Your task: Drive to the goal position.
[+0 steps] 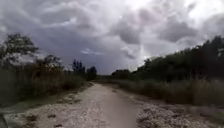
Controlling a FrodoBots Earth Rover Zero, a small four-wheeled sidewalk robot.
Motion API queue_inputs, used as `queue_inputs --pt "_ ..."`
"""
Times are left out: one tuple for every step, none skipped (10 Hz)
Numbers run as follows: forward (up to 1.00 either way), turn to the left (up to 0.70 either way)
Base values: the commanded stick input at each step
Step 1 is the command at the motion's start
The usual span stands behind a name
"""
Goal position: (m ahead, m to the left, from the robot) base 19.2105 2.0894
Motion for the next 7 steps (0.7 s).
queue_inputs --pt "0.85 0.02" --pt "0.85 0.00" --pt "0.85 0.05" --pt "0.85 0.34" --pt "0.85 0.29" --pt "0.85 0.08" --pt "0.85 0.00"
